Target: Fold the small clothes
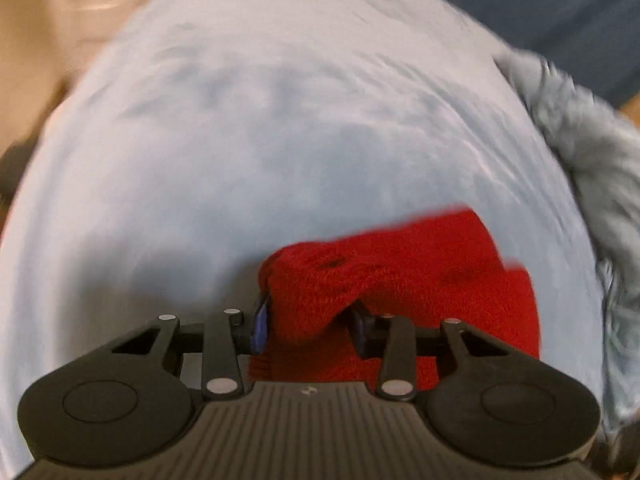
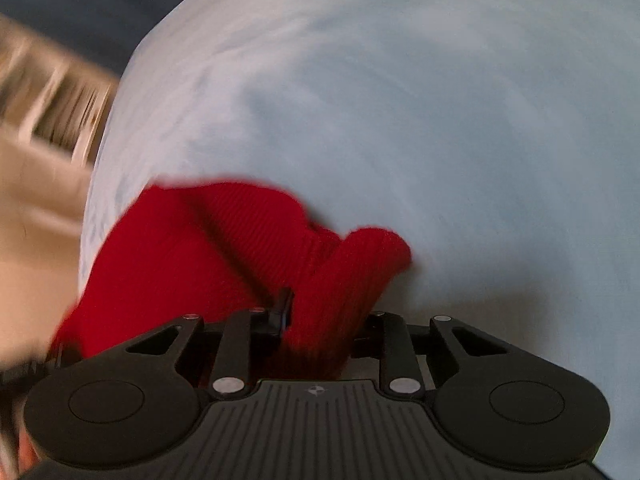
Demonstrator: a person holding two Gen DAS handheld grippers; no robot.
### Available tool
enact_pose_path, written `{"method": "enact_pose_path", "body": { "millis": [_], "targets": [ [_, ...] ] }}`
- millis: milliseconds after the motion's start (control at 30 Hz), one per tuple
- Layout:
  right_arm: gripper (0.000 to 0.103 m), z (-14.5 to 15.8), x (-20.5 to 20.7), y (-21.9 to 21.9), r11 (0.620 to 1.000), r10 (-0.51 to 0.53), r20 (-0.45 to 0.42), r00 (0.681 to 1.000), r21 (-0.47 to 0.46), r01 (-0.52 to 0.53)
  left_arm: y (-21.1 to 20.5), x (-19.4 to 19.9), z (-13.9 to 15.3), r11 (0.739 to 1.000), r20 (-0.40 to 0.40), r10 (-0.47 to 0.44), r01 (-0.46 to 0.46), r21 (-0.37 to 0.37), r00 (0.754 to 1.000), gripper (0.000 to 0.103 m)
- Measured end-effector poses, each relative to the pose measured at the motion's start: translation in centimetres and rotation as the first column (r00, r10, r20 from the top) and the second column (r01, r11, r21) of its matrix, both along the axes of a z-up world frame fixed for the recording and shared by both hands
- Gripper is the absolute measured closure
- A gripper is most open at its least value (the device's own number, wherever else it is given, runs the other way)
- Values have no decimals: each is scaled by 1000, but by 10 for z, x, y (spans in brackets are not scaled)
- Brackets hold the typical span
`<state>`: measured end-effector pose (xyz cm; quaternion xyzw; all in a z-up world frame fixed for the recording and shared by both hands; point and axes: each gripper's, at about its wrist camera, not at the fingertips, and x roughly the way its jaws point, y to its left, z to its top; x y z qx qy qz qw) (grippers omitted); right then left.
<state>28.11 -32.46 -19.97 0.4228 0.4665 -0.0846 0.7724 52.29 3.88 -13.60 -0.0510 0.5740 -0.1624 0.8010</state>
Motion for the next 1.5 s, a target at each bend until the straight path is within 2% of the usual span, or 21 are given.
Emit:
{"method": "enact_pose_path", "body": {
  "millis": [100, 167, 200, 233, 300, 333, 400, 433, 533, 633, 700, 767, 867, 900, 967, 1033, 1133, 1233, 1333, 1400, 1500],
  "targets": [
    [78, -10, -64, 33, 984, -168, 41, 985, 70, 165, -33, 24, -2, 996, -11, -66, 66, 65, 998, 56],
    [77, -13, -77, 51, 968, -243, 57, 968, 78, 239, -35, 26, -2, 992, -8, -84, 84, 99, 996, 53],
    [77, -13, -77, 56, 965, -258, 65, 964, 56, 254, -30, 24, -1, 991, 2, -87, 86, 102, 996, 46],
    [76, -12, -74, 57, 967, -253, 65, 965, 35, 251, -24, 21, 1, 992, 16, -80, 78, 104, 997, 44],
    [72, -11, -64, 51, 976, -216, 52, 975, 29, 215, -8, 18, 5, 991, 59, -40, 32, 127, 997, 25],
    [68, -11, -61, 49, 980, -200, 46, 979, 28, 198, 1, 12, 7, 988, 84, -14, 1, 152, 996, 20],
    [59, -6, -64, 43, 985, -169, 34, 985, -16, 170, 18, 0, 12, 982, 120, 27, -49, 183, 992, 16],
    [54, 0, -67, 37, 985, -161, 36, 986, -64, 163, 23, -9, 15, 982, 125, 34, -56, 178, 992, 16],
    [50, 24, -77, 34, 959, -157, 86, 984, -224, 173, 33, -53, 23, 993, 141, 6, -22, 113, 990, 11],
    [47, 52, -84, 37, 951, -44, 200, 979, -292, 102, 29, -107, 18, 997, 146, -49, 40, 66, 988, 1],
    [44, 61, -85, 47, 955, 83, 233, 969, -297, -10, 23, -133, 3, 993, 149, -76, 61, 102, 986, 0],
    [43, 58, -82, 61, 942, 193, 202, 960, -312, -123, 25, -149, -11, 993, 172, -50, 31, 116, 984, 0],
    [42, 37, -78, 77, 875, 243, 88, 966, -451, -179, 43, -157, -13, 994, 119, 68, -77, 79, 991, 0],
    [41, 32, -79, 78, 846, 243, 46, 969, -499, -188, 48, -163, -6, 989, 125, 96, -108, 98, 988, 0],
    [41, 39, -84, 73, 850, 218, 39, 975, -499, -170, 54, -184, 16, 982, 181, 101, -127, 140, 978, 0],
    [38, 59, -94, 73, 852, 220, 68, 973, -499, -158, 59, -210, 39, 979, 228, 104, -140, 147, 968, 0],
    [20, 99, -113, 87, 812, 297, 128, 946, -555, -180, 54, -253, 71, 974, 268, 111, -158, 162, 957, 0],
    [12, 136, -143, 105, 784, 340, 173, 924, -595, -176, 39, -299, 94, 955, 311, 113, -189, 228, 944, 0],
    [8, 163, -174, 125, 754, 304, 193, 933, -647, -112, 20, -343, 112, 952, 327, 80, -169, 255, 942, 0],
    [6, 171, -196, 138, 739, 289, 196, 937, -668, -88, 14, -370, 122, 954, 334, 74, -164, 250, 940, 0],
    [6, 169, -218, 154, 717, 327, 160, 931, -684, -134, 5, -398, 128, 960, 349, 53, -145, 241, 936, 0]
  ]
}}
